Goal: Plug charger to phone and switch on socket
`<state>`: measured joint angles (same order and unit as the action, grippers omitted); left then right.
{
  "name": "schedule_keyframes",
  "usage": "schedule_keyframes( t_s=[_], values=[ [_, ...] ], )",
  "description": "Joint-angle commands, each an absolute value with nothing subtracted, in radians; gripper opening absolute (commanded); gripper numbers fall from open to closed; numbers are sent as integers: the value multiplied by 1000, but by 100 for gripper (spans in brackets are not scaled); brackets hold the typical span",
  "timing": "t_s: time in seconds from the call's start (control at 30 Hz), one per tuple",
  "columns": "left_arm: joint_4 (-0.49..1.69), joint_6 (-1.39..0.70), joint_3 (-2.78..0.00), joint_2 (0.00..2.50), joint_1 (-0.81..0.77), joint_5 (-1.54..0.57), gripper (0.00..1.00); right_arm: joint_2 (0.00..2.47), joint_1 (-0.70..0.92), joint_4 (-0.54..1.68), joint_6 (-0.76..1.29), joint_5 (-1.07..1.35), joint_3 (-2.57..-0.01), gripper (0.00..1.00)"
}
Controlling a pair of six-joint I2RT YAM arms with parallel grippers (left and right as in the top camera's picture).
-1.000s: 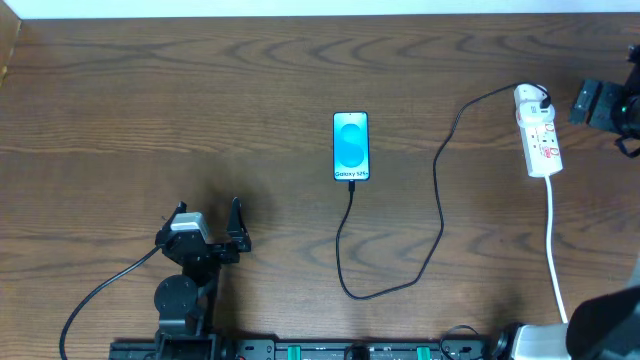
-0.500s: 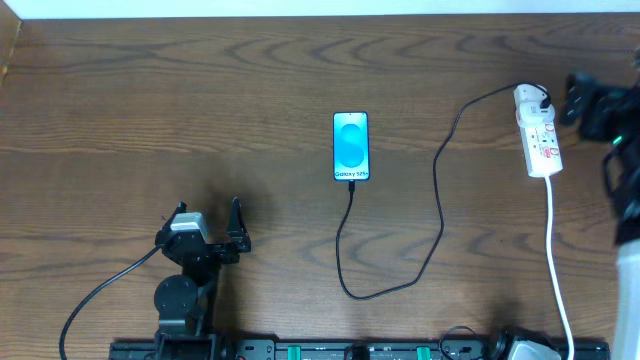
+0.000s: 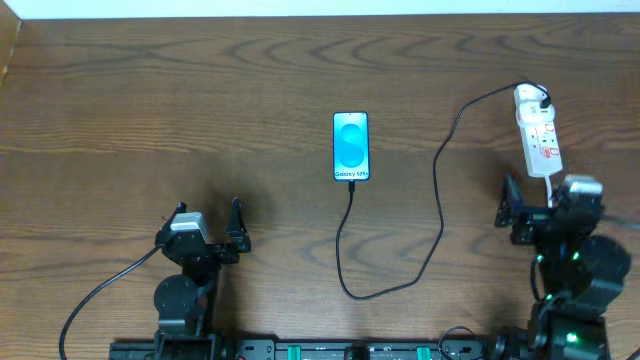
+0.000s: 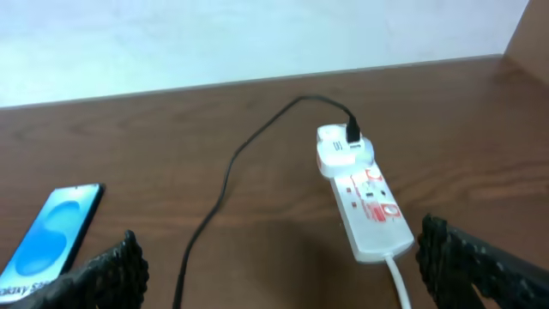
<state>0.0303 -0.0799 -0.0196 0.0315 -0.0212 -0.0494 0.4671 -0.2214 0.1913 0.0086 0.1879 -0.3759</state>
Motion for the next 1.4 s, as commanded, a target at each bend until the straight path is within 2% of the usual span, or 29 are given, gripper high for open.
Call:
schedule_keyframes(
  t_s=[0.0, 0.33, 0.57, 0.8, 1.37],
  values=[
    [70, -72, -4, 23, -16, -36, 96, 366, -207, 87, 67, 194, -240, 99],
    [70, -72, -4, 23, -16, -36, 96, 167, -122, -101, 71, 160, -2, 99],
    [70, -72, -4, 23, -16, -36, 96, 3, 13, 4, 71, -47, -5, 99],
    [70, -72, -4, 23, -16, -36, 96, 5, 104, 63, 89, -154, -6, 99],
    [70, -72, -4, 23, -16, -36, 96, 5, 107, 64, 78, -121, -5, 99]
  ],
)
